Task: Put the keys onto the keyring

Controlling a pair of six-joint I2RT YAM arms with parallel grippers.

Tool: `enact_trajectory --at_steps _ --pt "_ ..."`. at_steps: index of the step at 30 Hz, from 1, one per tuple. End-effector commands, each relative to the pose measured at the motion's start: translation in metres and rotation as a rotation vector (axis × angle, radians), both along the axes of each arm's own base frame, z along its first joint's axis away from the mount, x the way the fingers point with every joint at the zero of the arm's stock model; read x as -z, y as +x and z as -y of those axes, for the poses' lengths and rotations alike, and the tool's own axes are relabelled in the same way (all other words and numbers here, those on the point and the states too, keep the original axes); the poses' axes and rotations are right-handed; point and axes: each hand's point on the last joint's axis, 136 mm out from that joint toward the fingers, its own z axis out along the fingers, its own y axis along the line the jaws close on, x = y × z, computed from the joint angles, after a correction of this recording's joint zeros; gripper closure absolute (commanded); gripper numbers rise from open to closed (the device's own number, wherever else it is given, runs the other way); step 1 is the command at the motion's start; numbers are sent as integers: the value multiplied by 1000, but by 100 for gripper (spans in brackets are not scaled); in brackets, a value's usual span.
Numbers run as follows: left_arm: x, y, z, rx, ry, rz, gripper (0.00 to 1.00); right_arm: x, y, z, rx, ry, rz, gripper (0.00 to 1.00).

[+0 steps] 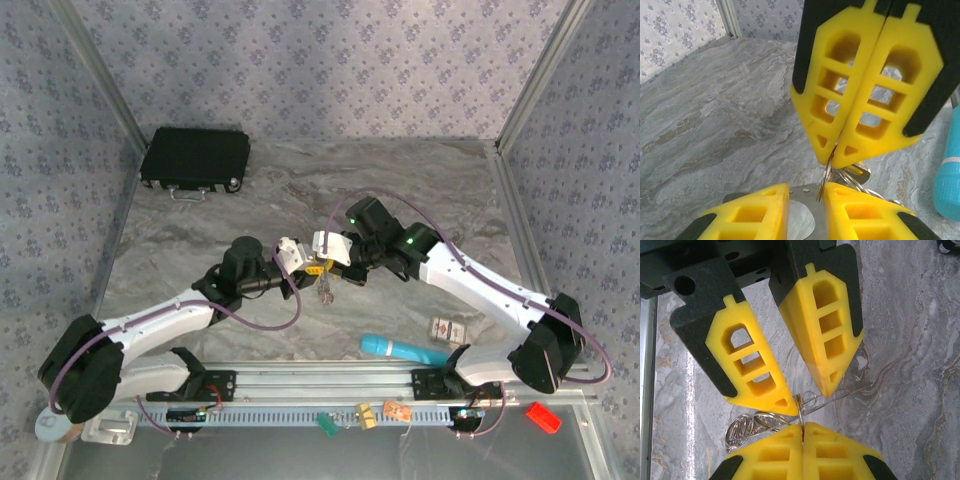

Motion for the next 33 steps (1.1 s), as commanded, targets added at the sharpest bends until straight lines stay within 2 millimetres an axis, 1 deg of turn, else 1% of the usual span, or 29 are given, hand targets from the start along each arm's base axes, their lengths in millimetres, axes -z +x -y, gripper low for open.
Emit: enact_trajectory --at_steps 1,7,10,12,14,16,17,18,19,22,25,27,33 --pt "-18 -6 9 59 -29 32 78 -10 -6 -8 -35 46 4 100" --pt "-21 -10 12 95 -35 32 83 -11 -11 -11 -63 55 -5 100" --pt "-20 -10 13 103 -29 33 90 -12 -12 -12 -67 61 -7 100" --pt "-21 -11 13 108 -30 41 96 -12 -13 -12 -67 63 -12 100" --pt "-21 -11 12 110 -29 43 100 -16 -6 -12 -38 94 12 100" --pt "-22 -12 12 111 -34 51 100 -18 -1 -5 4 123 21 80" --pt "-22 -13 11 111 -40 57 100 -19 0 -2 22 142 20 74" --pt "-22 -13 11 111 -44 64 100 -19 0 2 41 160 11 70" --pt "-24 -13 11 113 -49 68 100 -19 1 6 57 175 2 69" --pt "-25 -15 10 120 -61 80 100 -17 1 15 101 206 -23 68" --pt "-26 -17 10 131 -75 89 100 -8 0 19 116 202 -39 68" --pt "-27 -19 10 138 -83 96 100 -4 -2 18 107 198 -52 68" --pt "-30 -21 7 144 -99 107 100 -5 -3 12 69 220 -52 71"
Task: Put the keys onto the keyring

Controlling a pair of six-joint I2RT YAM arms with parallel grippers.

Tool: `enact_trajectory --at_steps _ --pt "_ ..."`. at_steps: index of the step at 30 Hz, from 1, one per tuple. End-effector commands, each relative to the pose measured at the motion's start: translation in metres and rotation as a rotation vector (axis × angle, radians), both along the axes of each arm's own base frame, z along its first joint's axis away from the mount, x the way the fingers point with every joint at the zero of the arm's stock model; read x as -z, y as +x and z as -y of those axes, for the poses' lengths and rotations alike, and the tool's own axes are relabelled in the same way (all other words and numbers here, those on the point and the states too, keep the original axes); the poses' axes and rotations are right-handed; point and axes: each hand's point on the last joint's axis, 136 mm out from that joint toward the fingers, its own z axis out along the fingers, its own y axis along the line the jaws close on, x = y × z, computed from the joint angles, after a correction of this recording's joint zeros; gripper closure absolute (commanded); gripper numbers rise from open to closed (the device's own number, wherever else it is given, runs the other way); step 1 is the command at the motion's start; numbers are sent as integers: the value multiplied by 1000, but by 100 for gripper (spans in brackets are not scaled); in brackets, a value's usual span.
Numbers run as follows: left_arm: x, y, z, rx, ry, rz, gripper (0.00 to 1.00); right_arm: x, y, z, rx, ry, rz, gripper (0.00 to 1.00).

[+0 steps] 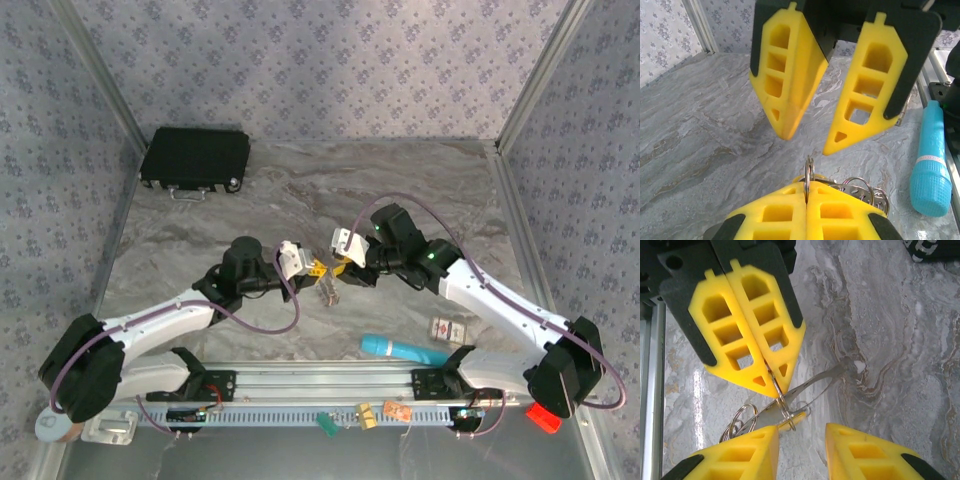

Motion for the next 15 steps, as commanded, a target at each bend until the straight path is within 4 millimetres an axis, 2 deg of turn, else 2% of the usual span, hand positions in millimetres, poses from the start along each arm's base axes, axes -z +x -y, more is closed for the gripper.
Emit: enact_trajectory --at_steps 1,5,8,15 --pt "-25 -6 0 41 -75 77 100 0 -2 -5 -22 25 -11 72" --pt "-26 -6 0 39 -78 77 100 5 -6 -7 -50 12 -37 79" --pt "-26 -6 -1 33 -79 77 100 6 -10 -8 -67 13 -50 80" --pt "-26 -4 -1 24 -76 74 100 4 -8 0 -34 14 -5 72"
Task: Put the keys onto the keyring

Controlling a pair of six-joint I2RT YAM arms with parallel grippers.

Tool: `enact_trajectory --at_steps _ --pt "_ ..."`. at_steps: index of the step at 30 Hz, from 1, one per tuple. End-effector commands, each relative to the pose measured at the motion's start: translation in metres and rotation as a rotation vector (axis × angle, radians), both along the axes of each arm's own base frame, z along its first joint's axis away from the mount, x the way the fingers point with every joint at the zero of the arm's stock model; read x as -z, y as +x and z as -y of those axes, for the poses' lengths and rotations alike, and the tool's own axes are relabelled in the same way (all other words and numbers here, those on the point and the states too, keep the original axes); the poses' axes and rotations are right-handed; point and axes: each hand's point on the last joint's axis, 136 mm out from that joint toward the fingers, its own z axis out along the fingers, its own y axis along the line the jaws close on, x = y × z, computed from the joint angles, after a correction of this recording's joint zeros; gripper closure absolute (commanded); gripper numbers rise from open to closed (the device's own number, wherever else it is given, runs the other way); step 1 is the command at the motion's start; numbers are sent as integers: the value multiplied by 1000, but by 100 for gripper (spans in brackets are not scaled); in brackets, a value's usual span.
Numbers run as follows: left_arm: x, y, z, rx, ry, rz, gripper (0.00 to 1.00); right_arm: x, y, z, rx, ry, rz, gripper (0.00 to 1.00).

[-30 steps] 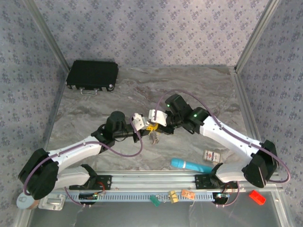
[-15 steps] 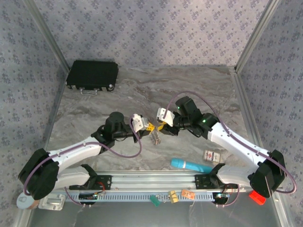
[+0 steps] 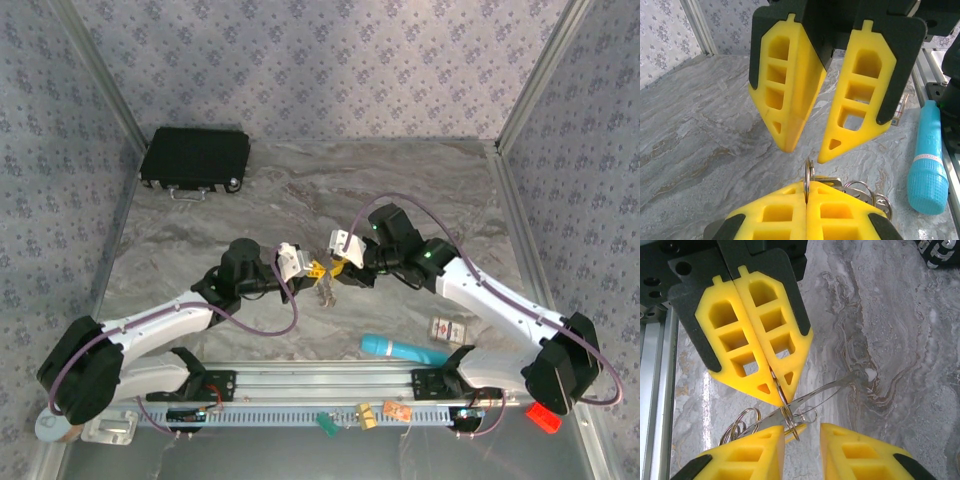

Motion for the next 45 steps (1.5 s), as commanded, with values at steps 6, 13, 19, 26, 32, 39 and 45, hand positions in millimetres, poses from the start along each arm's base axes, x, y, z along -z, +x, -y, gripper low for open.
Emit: enact_trajectory --at_steps 6,13,19,26,32,39,45 --pt "-29 -4 1 34 -77 69 100 12 -6 7 -25 -54 71 70" --pt "-29 -9 1 55 -77 61 100 6 3 1 -8 -43 129 72" --pt "-29 -11 2 69 -80 59 100 3 -7 -4 -62 -22 115 78" --pt "-30 -13 2 80 -81 56 100 3 -15 -8 -105 -2 81 82" --pt "-33 -16 2 95 -89 60 100 8 -14 -7 -101 -31 71 100" --pt "-50 -23 5 142 -138 85 100 20 -16 -12 -121 -63 21 100" --pt "-45 -19 4 120 -124 89 100 1 -10 -6 -71 26 86 75"
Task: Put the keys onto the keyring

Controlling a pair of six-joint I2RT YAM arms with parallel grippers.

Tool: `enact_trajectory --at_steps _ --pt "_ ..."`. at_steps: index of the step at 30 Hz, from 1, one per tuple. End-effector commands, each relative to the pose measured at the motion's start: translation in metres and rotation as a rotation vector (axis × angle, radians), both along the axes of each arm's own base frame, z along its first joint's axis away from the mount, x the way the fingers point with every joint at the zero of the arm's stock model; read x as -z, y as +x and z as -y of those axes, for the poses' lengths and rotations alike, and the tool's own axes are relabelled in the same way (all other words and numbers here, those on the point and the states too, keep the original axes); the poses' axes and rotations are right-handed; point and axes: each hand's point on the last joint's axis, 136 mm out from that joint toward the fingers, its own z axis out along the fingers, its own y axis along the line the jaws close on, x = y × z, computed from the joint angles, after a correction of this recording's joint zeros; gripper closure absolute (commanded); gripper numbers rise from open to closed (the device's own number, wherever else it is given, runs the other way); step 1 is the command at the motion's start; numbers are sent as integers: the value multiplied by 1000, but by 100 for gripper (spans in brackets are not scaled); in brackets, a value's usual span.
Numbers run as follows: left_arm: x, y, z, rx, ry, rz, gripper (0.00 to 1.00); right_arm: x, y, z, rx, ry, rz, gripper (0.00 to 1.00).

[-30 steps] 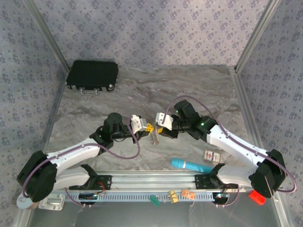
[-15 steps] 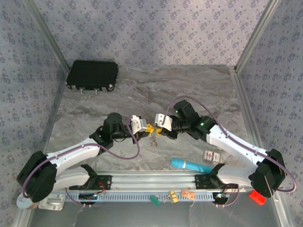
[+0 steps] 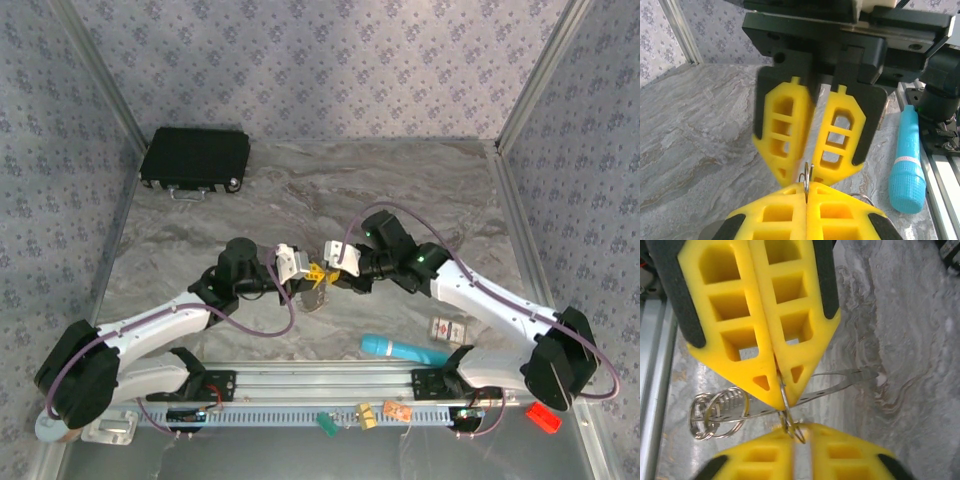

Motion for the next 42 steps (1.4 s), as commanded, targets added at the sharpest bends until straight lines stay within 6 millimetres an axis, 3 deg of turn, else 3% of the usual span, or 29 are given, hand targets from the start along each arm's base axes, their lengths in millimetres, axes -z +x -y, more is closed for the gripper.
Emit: enact_trajectory --at_steps 1,10,21,25,28,29,32,33,38,42 --pt "-34 -6 4 47 -94 88 100 -16 -1 4 15 70 32 72" --pt "-33 -6 6 56 -98 73 100 -27 -9 2 -19 127 39 71" --pt "-33 -7 6 62 -101 67 100 -31 -12 -6 -55 157 24 78" --pt "-34 -8 7 69 -105 66 100 -33 -13 -10 -64 176 21 84" --pt "-34 -7 7 66 -105 63 100 -33 -13 -11 -67 178 18 100" --pt "-33 -6 6 56 -101 62 99 -32 -11 -11 -60 169 18 100" --pt "-29 4 2 -11 -68 60 73 -26 -5 -2 -17 94 32 100" --pt "-25 6 0 -29 -42 59 70 -24 -3 1 -7 52 39 100" --pt "-9 12 -6 -63 99 58 69 -12 -2 17 4 -174 63 100" --pt "-5 12 -6 -47 144 56 70 -16 0 17 1 -249 68 100"
